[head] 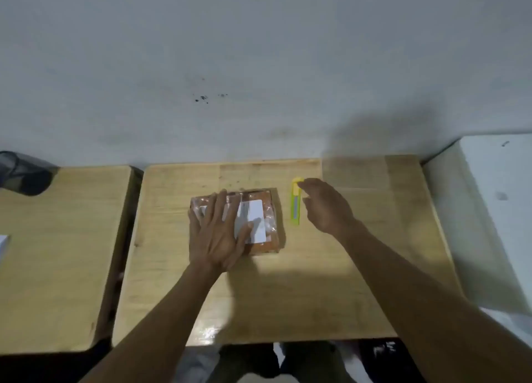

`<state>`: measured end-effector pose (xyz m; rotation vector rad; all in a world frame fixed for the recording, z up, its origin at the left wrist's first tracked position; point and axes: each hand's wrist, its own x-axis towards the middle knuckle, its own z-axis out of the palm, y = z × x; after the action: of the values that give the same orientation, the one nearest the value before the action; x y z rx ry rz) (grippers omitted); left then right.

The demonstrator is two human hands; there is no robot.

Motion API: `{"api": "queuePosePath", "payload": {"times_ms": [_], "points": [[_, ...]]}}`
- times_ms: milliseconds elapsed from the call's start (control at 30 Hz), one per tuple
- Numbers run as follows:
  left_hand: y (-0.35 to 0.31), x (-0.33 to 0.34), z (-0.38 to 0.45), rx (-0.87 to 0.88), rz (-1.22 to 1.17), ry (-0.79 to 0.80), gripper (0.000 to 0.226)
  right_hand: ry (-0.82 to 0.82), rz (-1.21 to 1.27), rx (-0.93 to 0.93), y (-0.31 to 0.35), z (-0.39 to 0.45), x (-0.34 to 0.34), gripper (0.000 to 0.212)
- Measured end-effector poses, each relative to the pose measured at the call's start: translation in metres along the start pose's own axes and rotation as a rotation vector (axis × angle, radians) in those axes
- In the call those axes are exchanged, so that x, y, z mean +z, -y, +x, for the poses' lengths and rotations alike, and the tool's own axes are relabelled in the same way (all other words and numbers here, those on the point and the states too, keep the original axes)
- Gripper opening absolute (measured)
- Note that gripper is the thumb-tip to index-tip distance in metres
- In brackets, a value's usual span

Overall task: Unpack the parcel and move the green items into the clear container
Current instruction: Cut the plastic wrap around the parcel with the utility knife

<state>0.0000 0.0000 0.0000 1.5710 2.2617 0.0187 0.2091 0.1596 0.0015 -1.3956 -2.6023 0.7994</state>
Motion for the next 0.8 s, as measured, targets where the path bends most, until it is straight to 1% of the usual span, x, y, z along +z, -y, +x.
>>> {"api": "queuePosePath", "payload": {"times_ms": [33, 100, 167, 233, 300, 367, 500, 667, 800], "points": [[0.001, 0.003, 0.004, -0.014, 0.038, 0.016, 0.077, 0.016, -0.03, -0.054, -0.004, 0.008, 0.005, 0.047], [0.005, 0.011, 0.011, -0.006, 0.08, -0.025, 0.077, 0.086, -0.125, -0.141, -0.009, 0.023, 0.009, 0.05], [0.009, 0.02, 0.016, 0.03, 0.082, -0.073, 0.076, 0.253, -0.232, -0.108, -0.005, 0.041, 0.004, 0.053], [0.016, 0.027, 0.02, 0.05, 0.083, -0.066, 0.073, 0.331, -0.336, -0.133, -0.005, 0.062, 0.005, 0.047], [0.022, 0.034, 0.024, 0.057, 0.064, -0.054, 0.072, 0.388, -0.454, -0.2, -0.006, 0.078, 0.009, 0.04], [0.024, 0.038, 0.025, 0.051, 0.06, -0.052, 0.072, 0.458, -0.477, -0.241, -0.007, 0.093, 0.013, 0.033], [0.026, 0.043, 0.029, 0.059, 0.091, -0.058, 0.073, 0.49, -0.428, -0.287, -0.012, 0.116, 0.012, 0.022], [0.027, 0.046, 0.029, 0.06, 0.108, -0.053, 0.073, 0.544, -0.503, -0.413, -0.019, 0.128, 0.015, 0.023], [0.028, 0.047, 0.029, 0.06, 0.109, -0.063, 0.074, 0.559, -0.553, -0.383, -0.017, 0.125, 0.014, 0.018]]}}
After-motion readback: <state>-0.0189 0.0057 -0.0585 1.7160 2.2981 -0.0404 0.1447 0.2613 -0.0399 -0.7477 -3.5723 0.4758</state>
